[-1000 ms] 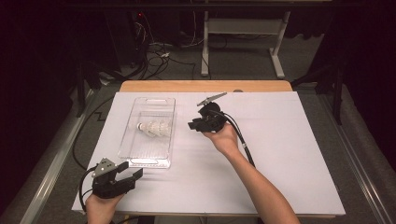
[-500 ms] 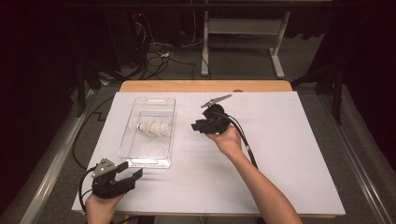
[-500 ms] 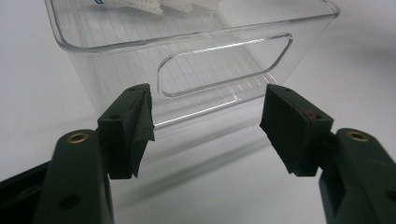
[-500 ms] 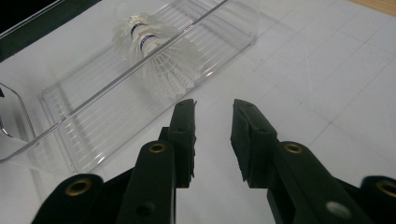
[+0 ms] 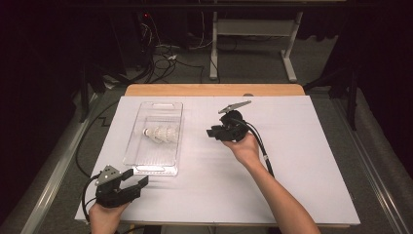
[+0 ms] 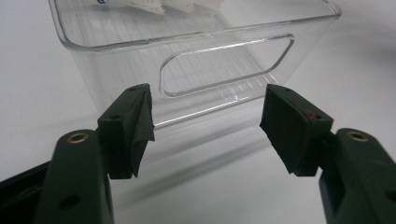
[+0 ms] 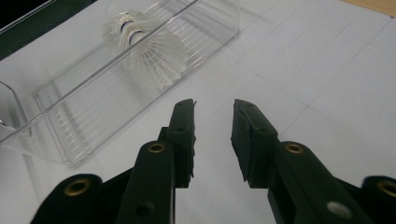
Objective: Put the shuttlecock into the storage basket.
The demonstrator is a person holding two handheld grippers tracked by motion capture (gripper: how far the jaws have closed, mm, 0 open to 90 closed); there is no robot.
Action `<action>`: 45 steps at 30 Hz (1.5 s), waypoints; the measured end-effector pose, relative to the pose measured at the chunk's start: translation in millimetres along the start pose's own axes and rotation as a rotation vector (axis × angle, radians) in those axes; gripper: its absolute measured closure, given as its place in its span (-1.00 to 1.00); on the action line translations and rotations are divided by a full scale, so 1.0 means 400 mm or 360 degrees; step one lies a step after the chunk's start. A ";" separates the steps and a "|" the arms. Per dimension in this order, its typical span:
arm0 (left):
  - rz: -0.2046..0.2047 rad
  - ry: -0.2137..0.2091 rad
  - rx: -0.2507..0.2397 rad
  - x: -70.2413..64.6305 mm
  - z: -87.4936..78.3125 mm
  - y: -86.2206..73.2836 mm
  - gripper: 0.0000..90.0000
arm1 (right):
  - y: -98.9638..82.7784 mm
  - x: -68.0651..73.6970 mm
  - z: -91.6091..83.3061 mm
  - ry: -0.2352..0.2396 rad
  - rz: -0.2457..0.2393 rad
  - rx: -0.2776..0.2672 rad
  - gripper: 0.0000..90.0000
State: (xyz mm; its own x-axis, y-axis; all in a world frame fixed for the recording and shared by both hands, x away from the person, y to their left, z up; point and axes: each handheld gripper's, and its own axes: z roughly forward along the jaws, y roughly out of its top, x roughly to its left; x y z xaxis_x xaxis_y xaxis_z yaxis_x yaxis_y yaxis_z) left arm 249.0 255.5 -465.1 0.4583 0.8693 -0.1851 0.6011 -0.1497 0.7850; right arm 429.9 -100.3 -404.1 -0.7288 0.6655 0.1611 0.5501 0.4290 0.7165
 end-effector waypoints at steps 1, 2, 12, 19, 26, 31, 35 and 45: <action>0.0000 0.0000 0.0001 0.000 0.000 0.000 -0.22 | -0.002 -0.002 -0.002 -0.0001 0.0006 0.0000 0.56; -0.0001 0.0000 0.0002 0.000 0.000 0.000 -0.22 | -0.005 -0.005 -0.005 -0.0003 0.0006 0.0001 0.56; -0.0013 0.0004 -0.0012 -0.003 -0.004 -0.002 -0.22 | -0.048 -0.017 -0.044 -0.0060 0.0048 -0.0009 0.55; -0.0028 0.0008 -0.0015 0.000 -0.004 -0.002 -0.22 | -0.065 -0.029 -0.066 -0.0073 0.0078 -0.0032 0.55; -0.0031 0.0011 -0.0012 0.000 -0.004 -0.003 -0.22 | -0.082 -0.035 -0.072 -0.0075 0.0081 -0.0036 0.55; -0.0033 0.0014 -0.0011 -0.001 -0.006 -0.005 -0.22 | -0.094 -0.043 -0.073 -0.0073 0.0091 -0.0033 0.55; -0.0040 0.0018 -0.0013 0.000 -0.007 -0.005 -0.22 | -0.099 -0.045 -0.077 -0.0069 0.0087 -0.0039 0.54; -0.0041 0.0027 -0.0013 0.000 -0.007 -0.005 -0.22 | -0.123 -0.060 -0.096 -0.0081 0.0099 -0.0051 0.53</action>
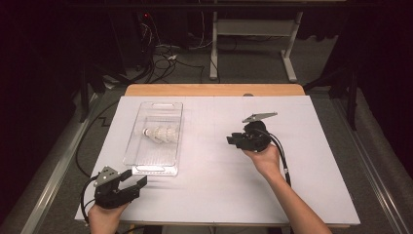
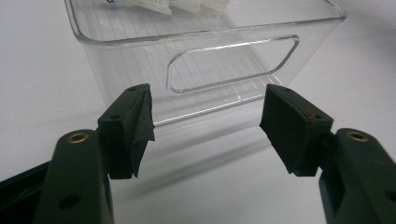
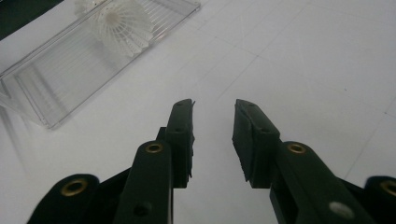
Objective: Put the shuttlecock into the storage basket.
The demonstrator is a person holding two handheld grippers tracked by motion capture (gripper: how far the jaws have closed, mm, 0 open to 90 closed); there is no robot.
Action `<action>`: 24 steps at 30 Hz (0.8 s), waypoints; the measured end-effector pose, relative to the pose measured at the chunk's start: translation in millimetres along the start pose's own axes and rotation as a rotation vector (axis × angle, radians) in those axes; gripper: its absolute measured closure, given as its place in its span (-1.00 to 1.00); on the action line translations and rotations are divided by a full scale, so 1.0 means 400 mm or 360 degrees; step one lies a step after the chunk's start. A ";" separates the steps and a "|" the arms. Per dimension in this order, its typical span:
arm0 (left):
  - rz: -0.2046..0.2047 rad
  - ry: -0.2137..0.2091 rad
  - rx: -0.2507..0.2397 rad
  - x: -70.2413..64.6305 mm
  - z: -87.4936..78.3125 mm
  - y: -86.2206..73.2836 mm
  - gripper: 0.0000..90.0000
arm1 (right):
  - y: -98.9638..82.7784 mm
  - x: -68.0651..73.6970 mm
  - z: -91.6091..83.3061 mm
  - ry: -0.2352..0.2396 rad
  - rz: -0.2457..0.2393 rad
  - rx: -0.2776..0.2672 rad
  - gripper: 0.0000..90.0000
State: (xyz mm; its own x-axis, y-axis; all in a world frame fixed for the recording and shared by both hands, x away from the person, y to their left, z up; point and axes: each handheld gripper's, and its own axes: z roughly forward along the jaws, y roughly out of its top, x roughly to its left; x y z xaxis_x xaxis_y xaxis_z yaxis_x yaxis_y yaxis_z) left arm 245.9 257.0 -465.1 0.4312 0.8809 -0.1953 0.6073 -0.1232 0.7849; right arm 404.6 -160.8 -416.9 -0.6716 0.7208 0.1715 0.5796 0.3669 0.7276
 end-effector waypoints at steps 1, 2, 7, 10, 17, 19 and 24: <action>-0.0001 0.0000 0.0000 0.001 0.000 0.000 -0.22 | -0.002 -0.002 -0.002 -0.0004 0.0000 -0.0002 0.53; -0.0001 0.0000 0.0000 0.001 0.000 0.000 -0.22 | -0.004 -0.004 -0.004 -0.0007 0.0002 -0.0003 0.53; -0.0001 0.0002 -0.0006 0.000 -0.001 -0.001 -0.22 | -0.016 -0.016 -0.013 -0.0016 0.0020 -0.0009 0.52; -0.0005 0.0006 -0.0006 0.001 -0.002 -0.001 -0.22 | -0.023 -0.021 -0.018 -0.0020 0.0032 -0.0017 0.51; -0.0012 0.0006 -0.0003 0.003 -0.003 -0.002 -0.22 | -0.036 -0.032 -0.033 -0.0030 0.0036 -0.0022 0.50; -0.0015 0.0006 -0.0005 0.003 -0.003 -0.002 -0.22 | -0.040 -0.036 -0.036 -0.0035 0.0039 -0.0025 0.50; -0.0009 0.0007 -0.0008 0.002 -0.003 -0.002 -0.22 | -0.050 -0.041 -0.043 -0.0041 0.0047 -0.0024 0.50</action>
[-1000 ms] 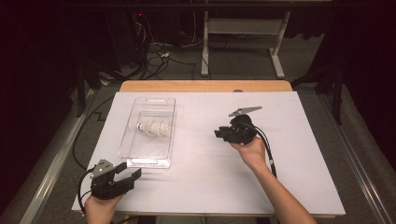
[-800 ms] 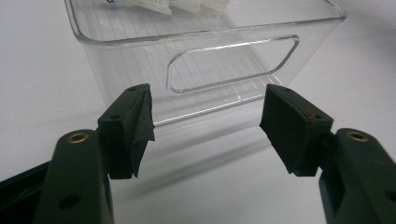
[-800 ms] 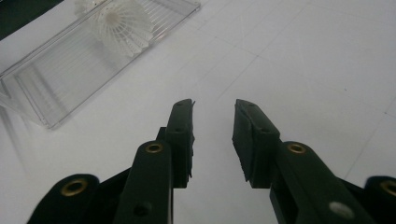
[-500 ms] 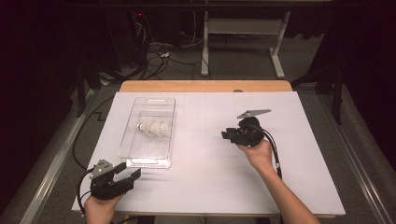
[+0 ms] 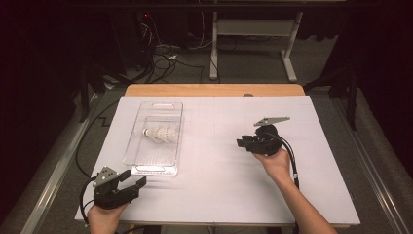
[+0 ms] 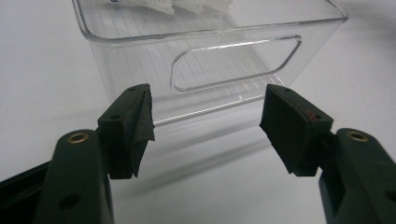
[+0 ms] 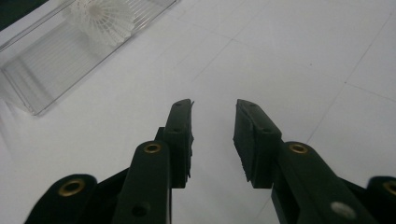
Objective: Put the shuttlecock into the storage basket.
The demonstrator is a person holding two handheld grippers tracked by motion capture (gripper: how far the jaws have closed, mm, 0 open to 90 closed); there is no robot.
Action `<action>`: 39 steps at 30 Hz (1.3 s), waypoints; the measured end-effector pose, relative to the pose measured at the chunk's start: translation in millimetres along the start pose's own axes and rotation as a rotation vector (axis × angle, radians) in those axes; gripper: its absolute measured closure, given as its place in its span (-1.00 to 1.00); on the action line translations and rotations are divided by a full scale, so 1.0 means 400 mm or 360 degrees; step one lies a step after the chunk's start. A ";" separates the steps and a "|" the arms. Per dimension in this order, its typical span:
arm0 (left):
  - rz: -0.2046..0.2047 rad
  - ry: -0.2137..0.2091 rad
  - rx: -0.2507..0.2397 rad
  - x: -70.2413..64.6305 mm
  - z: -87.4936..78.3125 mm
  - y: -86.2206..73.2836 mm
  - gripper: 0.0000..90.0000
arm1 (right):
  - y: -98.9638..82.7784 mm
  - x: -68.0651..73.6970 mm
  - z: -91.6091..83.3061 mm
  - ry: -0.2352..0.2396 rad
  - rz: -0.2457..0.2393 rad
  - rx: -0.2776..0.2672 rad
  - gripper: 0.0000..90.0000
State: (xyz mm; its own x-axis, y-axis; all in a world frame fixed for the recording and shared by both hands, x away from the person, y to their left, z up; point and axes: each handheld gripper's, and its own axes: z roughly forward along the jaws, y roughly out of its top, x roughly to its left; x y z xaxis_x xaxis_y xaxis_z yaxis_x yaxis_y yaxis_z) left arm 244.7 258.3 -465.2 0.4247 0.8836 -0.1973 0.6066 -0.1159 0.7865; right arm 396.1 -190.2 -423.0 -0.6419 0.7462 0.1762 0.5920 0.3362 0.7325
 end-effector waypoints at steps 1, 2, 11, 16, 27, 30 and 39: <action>0.0004 -0.0002 0.0006 0.000 0.000 0.000 -0.22 | -0.002 -0.002 -0.002 -0.0001 -0.0002 0.0002 0.50; 0.0006 -0.0001 0.0009 0.000 0.000 0.001 -0.22 | -0.003 -0.003 -0.003 -0.0006 0.0004 0.0000 0.50; 0.0009 0.0006 0.0008 -0.001 0.001 0.001 -0.22 | -0.015 -0.015 -0.019 -0.0018 0.0014 -0.0008 0.50; 0.0007 0.0008 0.0006 -0.001 0.001 0.001 -0.22 | -0.023 -0.021 -0.026 -0.0027 0.0022 -0.0011 0.48; 0.0010 0.0009 0.0002 -0.002 0.002 0.001 -0.22 | -0.037 -0.028 -0.043 -0.0033 0.0018 -0.0028 0.44; 0.0009 0.0009 0.0003 -0.002 0.002 0.001 -0.22 | -0.041 -0.030 -0.051 -0.0039 0.0016 -0.0036 0.43; 0.0016 0.0014 0.0009 -0.003 0.002 0.002 -0.22 | -0.061 -0.038 -0.069 -0.0041 0.0020 -0.0062 0.38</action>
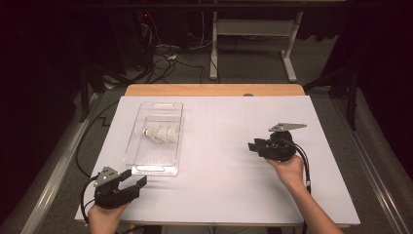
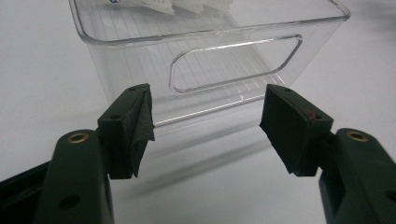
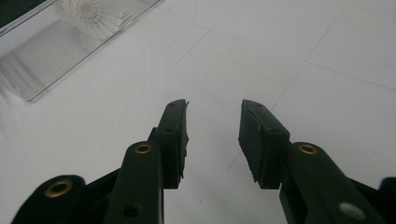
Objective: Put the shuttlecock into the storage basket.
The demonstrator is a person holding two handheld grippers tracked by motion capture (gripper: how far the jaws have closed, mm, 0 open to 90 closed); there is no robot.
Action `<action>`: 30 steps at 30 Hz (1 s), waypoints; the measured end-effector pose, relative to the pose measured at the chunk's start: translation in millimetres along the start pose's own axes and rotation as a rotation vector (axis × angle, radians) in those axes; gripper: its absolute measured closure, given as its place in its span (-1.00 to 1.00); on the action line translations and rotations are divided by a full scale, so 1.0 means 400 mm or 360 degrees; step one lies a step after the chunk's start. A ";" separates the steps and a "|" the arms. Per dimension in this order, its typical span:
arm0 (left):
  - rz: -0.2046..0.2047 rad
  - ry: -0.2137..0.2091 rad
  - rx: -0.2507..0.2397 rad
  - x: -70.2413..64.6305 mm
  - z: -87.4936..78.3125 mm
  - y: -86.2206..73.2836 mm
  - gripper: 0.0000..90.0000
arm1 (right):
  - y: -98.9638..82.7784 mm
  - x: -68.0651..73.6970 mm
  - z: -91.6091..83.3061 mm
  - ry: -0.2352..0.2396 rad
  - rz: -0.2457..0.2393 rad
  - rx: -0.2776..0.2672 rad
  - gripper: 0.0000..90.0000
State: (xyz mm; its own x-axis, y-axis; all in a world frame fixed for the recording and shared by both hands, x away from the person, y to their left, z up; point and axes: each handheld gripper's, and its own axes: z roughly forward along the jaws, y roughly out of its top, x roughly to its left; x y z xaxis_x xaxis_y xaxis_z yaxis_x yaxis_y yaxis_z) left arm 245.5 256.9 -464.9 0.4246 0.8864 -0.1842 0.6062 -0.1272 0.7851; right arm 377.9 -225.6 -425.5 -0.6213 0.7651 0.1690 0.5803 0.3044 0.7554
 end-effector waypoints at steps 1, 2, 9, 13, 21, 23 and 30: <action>-0.0002 -0.0001 -0.0001 0.001 0.000 0.000 -0.22 | -0.002 -0.002 -0.002 0.0001 0.0001 -0.0001 0.38; -0.0002 -0.0001 0.0001 0.001 0.000 0.000 -0.22 | -0.002 -0.002 -0.004 -0.0003 0.0002 -0.0001 0.37; -0.0004 0.0000 0.0000 0.001 0.000 0.000 -0.22 | -0.012 -0.005 -0.013 -0.0020 -0.0001 -0.0011 0.35; -0.0004 -0.0001 0.0003 0.002 -0.001 0.000 -0.23 | -0.022 -0.006 -0.013 -0.0042 0.0001 -0.0016 0.26; -0.0005 0.0002 -0.0003 0.001 -0.001 0.000 -0.23 | -0.039 -0.007 -0.031 -0.0082 -0.0015 -0.0055 0.09; -0.0007 0.0002 -0.0003 0.000 -0.001 -0.001 -0.23 | -0.043 -0.006 -0.035 -0.0093 -0.0020 -0.0069 0.05; -0.0007 0.0003 -0.0003 0.000 -0.002 -0.001 -0.23 | -0.065 -0.005 -0.053 -0.0136 -0.0049 -0.0099 -0.01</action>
State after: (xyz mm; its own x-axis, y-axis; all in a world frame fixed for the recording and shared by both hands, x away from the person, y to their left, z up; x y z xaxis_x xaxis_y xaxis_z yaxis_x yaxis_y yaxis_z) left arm 244.7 257.4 -464.6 0.4208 0.8877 -0.1867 0.6068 -0.1224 0.7854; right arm 353.0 -246.9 -431.9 -0.5897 0.8023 0.0925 0.5262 0.2948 0.7976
